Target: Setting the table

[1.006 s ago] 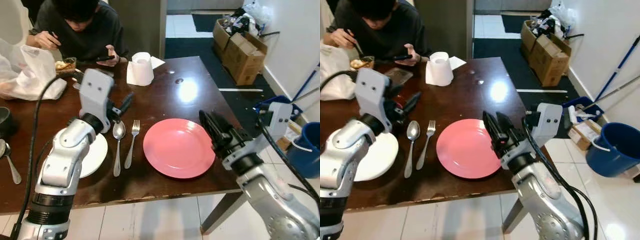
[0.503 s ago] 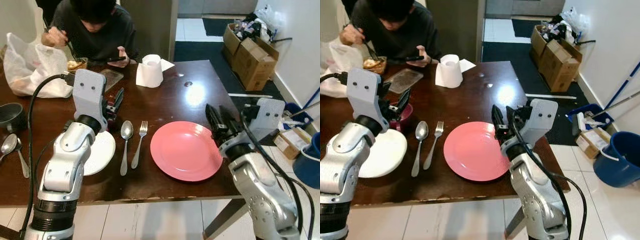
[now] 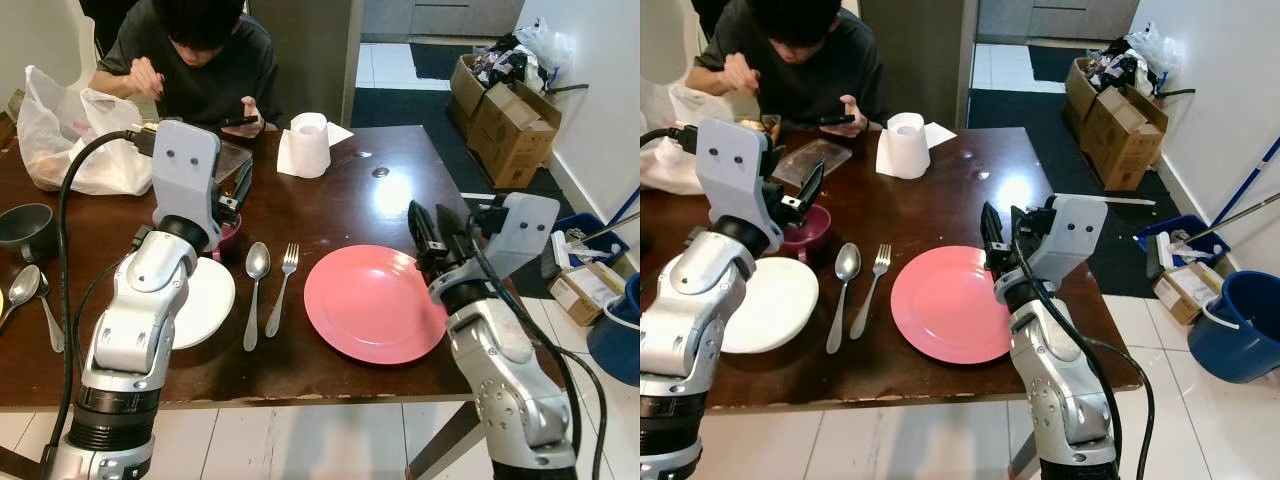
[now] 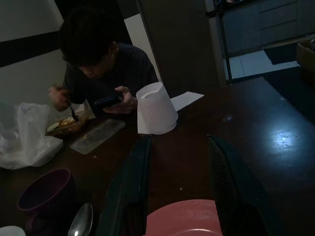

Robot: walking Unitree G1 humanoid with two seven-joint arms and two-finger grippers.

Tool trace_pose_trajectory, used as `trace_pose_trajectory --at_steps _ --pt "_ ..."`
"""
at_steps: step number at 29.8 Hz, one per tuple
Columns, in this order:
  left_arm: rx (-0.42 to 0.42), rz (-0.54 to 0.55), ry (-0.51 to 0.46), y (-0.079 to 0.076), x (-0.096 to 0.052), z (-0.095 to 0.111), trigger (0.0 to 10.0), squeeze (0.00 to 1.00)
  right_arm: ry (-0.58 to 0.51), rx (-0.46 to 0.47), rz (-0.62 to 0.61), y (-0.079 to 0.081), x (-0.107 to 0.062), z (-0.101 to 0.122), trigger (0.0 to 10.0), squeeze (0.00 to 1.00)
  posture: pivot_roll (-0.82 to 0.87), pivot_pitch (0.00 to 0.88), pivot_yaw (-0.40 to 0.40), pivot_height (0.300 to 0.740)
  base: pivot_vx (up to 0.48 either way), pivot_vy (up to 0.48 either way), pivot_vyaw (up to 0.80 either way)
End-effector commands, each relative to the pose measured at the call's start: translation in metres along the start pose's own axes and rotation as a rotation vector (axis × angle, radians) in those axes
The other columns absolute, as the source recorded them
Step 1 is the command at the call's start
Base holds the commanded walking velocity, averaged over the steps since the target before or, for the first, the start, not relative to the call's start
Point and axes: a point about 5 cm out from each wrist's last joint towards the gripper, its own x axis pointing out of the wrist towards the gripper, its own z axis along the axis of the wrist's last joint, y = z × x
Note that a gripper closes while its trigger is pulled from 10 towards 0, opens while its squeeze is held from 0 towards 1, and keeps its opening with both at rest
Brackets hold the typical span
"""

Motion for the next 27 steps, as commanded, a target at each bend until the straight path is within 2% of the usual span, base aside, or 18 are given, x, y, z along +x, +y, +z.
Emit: trace_pose_trajectory --at_steps 1,13,20,27 --pt "0.014 0.007 -0.02 0.0 -0.001 0.005 10.0 0.0 -0.006 -0.005 0.01 0.002 0.002 0.0 10.0 0.0 0.12 0.006 0.075 0.74 0.0 0.0 0.0" --pt "-0.031 0.042 -0.008 0.0 -0.007 0.0 10.0 0.0 -0.008 -0.013 0.026 0.003 0.005 -0.005 10.0 0.0 0.11 0.0 0.069 0.74 0.0 0.0 0.0" --pt "-0.122 0.105 -0.02 0.005 -0.004 -0.002 10.0 0.0 -0.019 -0.072 0.029 -0.005 0.005 -0.001 10.0 0.0 0.02 0.0 0.044 0.74 0.0 0.0 0.0" --pt "-0.135 0.114 0.044 0.003 -0.015 -0.021 10.0 0.0 0.005 -0.12 0.01 -0.011 -0.011 -0.008 10.0 0.0 -0.04 0.0 0.062 0.74 0.0 0.0 0.0"
